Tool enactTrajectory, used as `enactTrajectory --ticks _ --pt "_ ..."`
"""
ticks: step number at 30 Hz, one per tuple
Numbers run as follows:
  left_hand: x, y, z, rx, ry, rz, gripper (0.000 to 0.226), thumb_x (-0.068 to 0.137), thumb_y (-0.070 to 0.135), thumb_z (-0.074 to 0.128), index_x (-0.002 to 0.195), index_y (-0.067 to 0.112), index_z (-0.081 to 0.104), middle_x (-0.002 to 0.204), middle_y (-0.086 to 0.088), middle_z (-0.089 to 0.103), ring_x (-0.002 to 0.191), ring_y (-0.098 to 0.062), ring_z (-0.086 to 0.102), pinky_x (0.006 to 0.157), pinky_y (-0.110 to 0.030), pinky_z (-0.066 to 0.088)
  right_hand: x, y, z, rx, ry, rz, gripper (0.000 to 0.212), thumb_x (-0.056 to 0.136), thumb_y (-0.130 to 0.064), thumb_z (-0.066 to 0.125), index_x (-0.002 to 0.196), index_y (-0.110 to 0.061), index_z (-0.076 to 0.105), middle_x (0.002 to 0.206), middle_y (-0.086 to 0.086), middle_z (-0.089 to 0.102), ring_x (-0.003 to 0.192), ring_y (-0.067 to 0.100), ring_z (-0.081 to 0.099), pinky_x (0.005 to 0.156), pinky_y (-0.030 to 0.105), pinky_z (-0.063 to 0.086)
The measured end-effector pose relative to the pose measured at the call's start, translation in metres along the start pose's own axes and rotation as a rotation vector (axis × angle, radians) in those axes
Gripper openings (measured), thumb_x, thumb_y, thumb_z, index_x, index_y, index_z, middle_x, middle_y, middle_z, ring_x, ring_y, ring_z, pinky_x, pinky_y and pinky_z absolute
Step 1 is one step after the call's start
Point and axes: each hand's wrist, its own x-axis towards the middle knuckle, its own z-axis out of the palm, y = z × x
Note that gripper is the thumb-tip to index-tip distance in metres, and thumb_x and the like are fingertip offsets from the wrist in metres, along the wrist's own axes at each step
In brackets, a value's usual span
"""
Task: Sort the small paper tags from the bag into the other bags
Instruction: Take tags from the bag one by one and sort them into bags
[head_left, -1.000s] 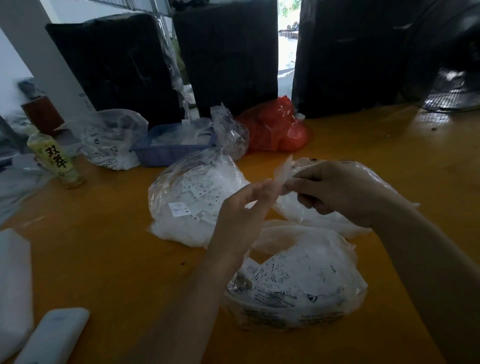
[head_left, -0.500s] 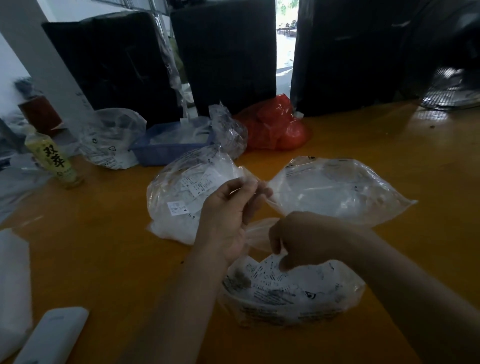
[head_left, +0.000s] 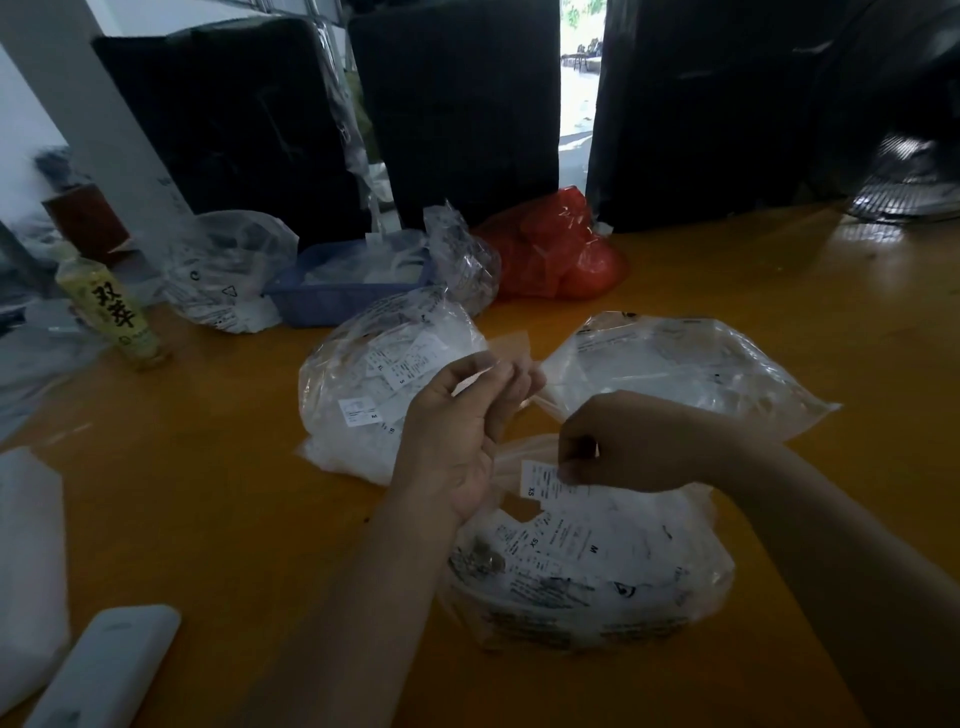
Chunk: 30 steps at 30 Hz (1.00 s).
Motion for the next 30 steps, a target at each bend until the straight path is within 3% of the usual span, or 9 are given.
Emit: enactTrajectory --ticks 6,9,13,17,22,27,30 --pt "0.0 -0.002 0.0 0.1 0.065 -0.028 0.011 0.09 0.005 0.073 0.102 0.006 0.074 0.098 -0.011 0.081 0.091 -0.019 0.078 0.055 -0.016 0.057 -0.001 0.01 -0.001 0.091 0.008 0.006 0.02 0.096 -0.04 0.067 0.107 -0.029 0.079 0.088 -0.01 0.077 0.065 0.001 0.069 0.076 0.026 0.06" --pt "0.001 -0.001 -0.001 0.059 0.086 -0.011 0.015 0.083 0.001 0.076 0.098 0.001 0.075 0.097 -0.014 0.08 0.094 -0.021 0.077 0.056 -0.014 0.057 -0.003 0.015 -0.005 0.138 0.077 0.022 0.016 0.098 -0.039 0.065 0.101 -0.028 0.076 0.085 -0.008 0.076 0.063 -0.002 0.069 0.069 0.019 0.055" --pt "0.002 -0.002 -0.002 0.02 0.098 0.017 0.009 0.089 -0.007 0.068 0.092 0.001 0.072 0.097 -0.014 0.079 0.095 -0.023 0.078 0.062 -0.016 0.06 -0.01 0.018 -0.014 0.401 0.257 0.075 0.01 0.098 -0.023 0.066 0.088 -0.022 0.068 0.069 -0.01 0.072 0.058 0.002 0.068 0.053 0.016 0.049" --pt "0.004 -0.002 -0.003 0.017 0.084 0.04 0.014 0.092 -0.011 0.065 0.097 0.001 0.071 0.099 -0.016 0.078 0.096 -0.025 0.078 0.069 -0.019 0.062 -0.018 0.018 -0.023 0.589 0.508 0.118 0.001 0.093 -0.018 0.072 0.094 -0.018 0.071 0.065 -0.022 0.068 0.052 -0.007 0.059 0.045 0.007 0.04" --pt "0.006 -0.004 0.0 -0.008 0.057 0.055 0.009 0.092 0.0 0.07 0.099 -0.004 0.074 0.098 -0.019 0.078 0.095 -0.026 0.077 0.08 -0.027 0.064 -0.023 0.011 -0.03 0.689 0.734 0.144 0.006 0.095 -0.029 0.069 0.089 -0.026 0.07 0.067 -0.011 0.066 0.053 -0.005 0.058 0.045 0.007 0.04" --pt "0.006 -0.007 -0.002 0.026 0.031 0.082 0.016 0.095 0.008 0.069 0.106 -0.004 0.074 0.103 -0.019 0.078 0.104 -0.028 0.076 0.086 -0.028 0.063 -0.028 0.002 -0.036 0.709 0.795 0.083 0.007 0.1 -0.024 0.062 0.102 -0.019 0.067 0.081 -0.005 0.072 0.07 0.005 0.071 0.061 0.014 0.055" --pt "0.005 -0.01 -0.002 0.085 -0.004 0.128 0.024 0.091 0.006 0.07 0.112 -0.005 0.072 0.108 -0.023 0.077 0.104 -0.028 0.076 0.087 -0.026 0.062 -0.029 -0.003 -0.036 0.682 0.856 0.046 0.005 0.099 -0.021 0.063 0.101 -0.02 0.068 0.082 -0.007 0.072 0.073 0.003 0.072 0.065 0.011 0.055"
